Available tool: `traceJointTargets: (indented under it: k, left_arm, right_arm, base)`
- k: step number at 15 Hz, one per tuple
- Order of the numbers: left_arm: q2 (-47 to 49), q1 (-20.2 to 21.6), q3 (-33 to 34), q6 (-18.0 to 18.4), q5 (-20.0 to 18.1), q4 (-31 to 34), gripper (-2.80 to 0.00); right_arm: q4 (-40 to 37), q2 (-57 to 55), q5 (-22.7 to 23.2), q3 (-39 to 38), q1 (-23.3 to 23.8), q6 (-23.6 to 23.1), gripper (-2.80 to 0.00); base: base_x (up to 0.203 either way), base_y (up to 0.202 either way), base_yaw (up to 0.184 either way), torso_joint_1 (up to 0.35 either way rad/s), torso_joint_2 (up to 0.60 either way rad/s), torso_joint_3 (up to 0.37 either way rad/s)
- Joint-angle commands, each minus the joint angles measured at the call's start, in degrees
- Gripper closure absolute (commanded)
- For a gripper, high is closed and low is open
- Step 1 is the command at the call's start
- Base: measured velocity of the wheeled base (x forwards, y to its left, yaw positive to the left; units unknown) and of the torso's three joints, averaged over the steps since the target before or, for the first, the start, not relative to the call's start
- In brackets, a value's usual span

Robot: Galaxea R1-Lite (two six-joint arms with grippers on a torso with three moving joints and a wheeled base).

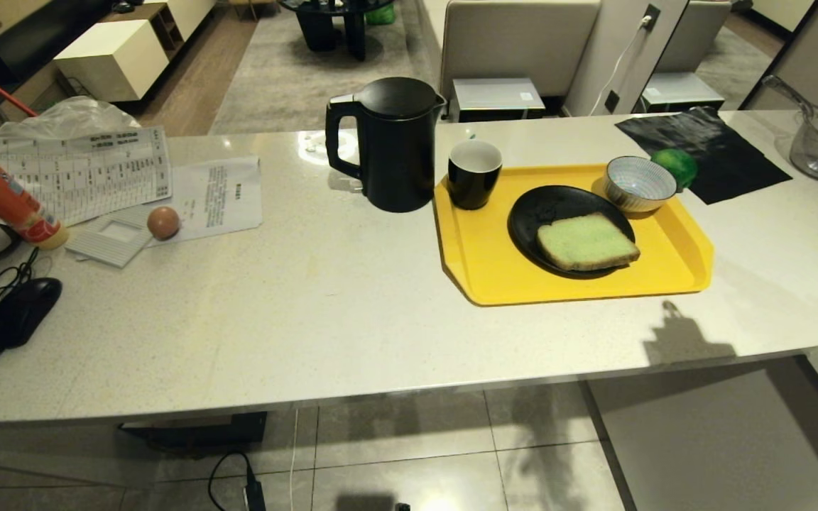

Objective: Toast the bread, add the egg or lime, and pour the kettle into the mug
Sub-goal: Pick up the egg

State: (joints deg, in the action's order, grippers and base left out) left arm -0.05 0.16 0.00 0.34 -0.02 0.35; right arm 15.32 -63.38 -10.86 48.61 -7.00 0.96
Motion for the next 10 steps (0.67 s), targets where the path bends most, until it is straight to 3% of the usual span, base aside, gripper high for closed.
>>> traceJointTargets:
  k: [1,7,10]
  left_arm:
    - [0.0,0.0,0.0,0.0,0.0,0.0,0.0]
    - [0.0,0.0,0.0,0.0,0.0,0.0,0.0]
    - [0.0,0.0,0.0,0.0,0.0,0.0,0.0]
  right_arm:
    - [-0.3,6.2,-0.2,-3.0,0.0,0.0,0.0]
    - [-10.6,29.8,-0.6,-13.4,0.0,-0.4,0.0]
    - [-13.4,37.3,-4.3,-21.4,2.8,-1.1,0.0]
  base:
    - [0.0,0.0,0.0,0.0,0.0,0.0]
    - [0.0,0.0,0.0,0.0,0.0,0.0]
    - [0.0,0.0,0.0,0.0,0.0,0.0]
